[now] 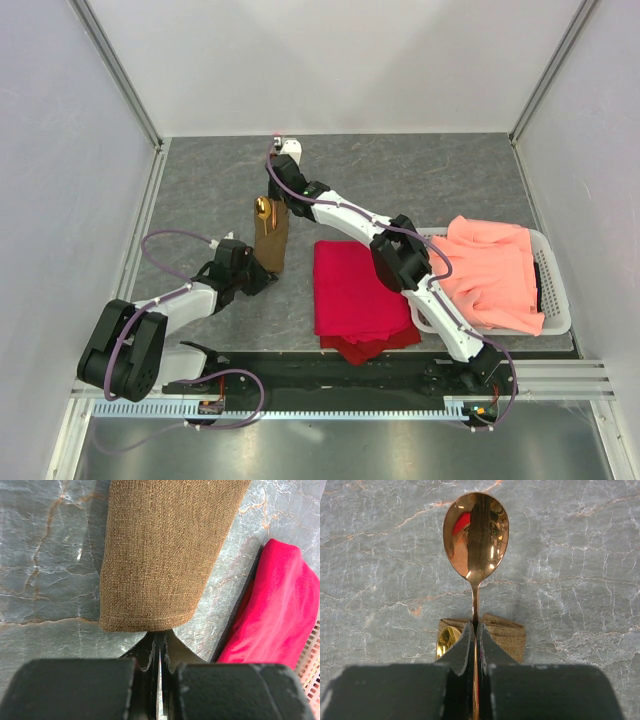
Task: Fold the napkin into a case and place the utensils inside
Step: Insert the spoon into the folded napkin.
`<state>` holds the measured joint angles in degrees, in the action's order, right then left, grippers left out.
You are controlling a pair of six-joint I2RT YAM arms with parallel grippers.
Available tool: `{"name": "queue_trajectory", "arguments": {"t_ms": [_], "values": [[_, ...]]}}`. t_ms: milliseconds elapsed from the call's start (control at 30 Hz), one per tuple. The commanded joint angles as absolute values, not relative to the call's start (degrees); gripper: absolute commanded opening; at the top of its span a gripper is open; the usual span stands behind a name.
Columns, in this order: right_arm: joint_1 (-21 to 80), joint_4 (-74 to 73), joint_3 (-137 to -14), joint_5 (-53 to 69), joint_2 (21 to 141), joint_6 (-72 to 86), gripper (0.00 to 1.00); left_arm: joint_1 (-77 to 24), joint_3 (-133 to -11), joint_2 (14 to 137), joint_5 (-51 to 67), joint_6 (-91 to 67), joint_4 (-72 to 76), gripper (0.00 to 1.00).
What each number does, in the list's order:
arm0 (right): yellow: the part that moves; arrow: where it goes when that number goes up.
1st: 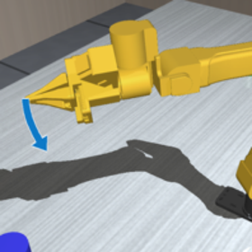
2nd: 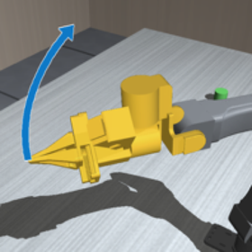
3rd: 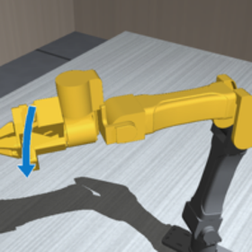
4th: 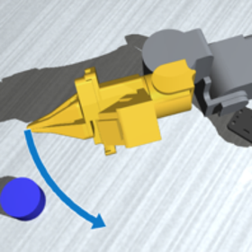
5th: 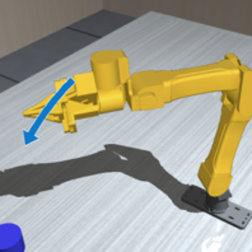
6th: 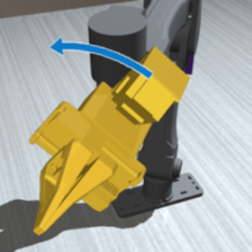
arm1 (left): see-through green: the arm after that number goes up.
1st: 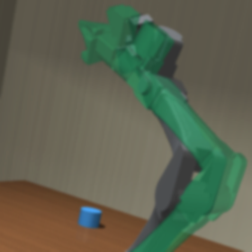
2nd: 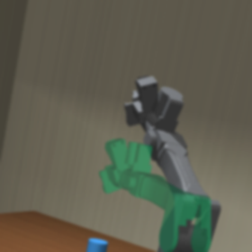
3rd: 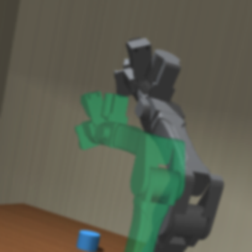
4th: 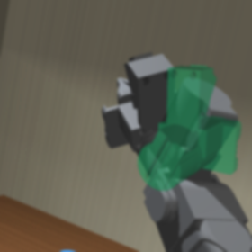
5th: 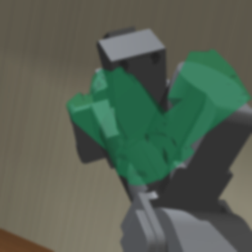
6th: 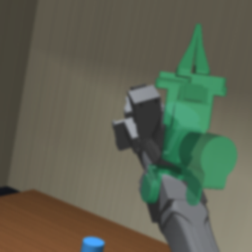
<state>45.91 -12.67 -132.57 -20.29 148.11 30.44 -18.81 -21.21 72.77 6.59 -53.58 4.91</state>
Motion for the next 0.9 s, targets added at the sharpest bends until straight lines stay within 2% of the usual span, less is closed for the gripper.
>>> {"name": "queue_trajectory", "arguments": {"t_ms": [0,867], "values": [[46.1,-13.5,-133.3,-19.4,146.8,32.5,0.0,-18.6,-21.2,73.0,6.6,-55.0,7.4,0.02],[46.8,-21.9,-126.1,-17.4,139.9,38.1,0.0,-18.6,-22.2,77.2,6.3,-55.6,9.7,0.02]]}}
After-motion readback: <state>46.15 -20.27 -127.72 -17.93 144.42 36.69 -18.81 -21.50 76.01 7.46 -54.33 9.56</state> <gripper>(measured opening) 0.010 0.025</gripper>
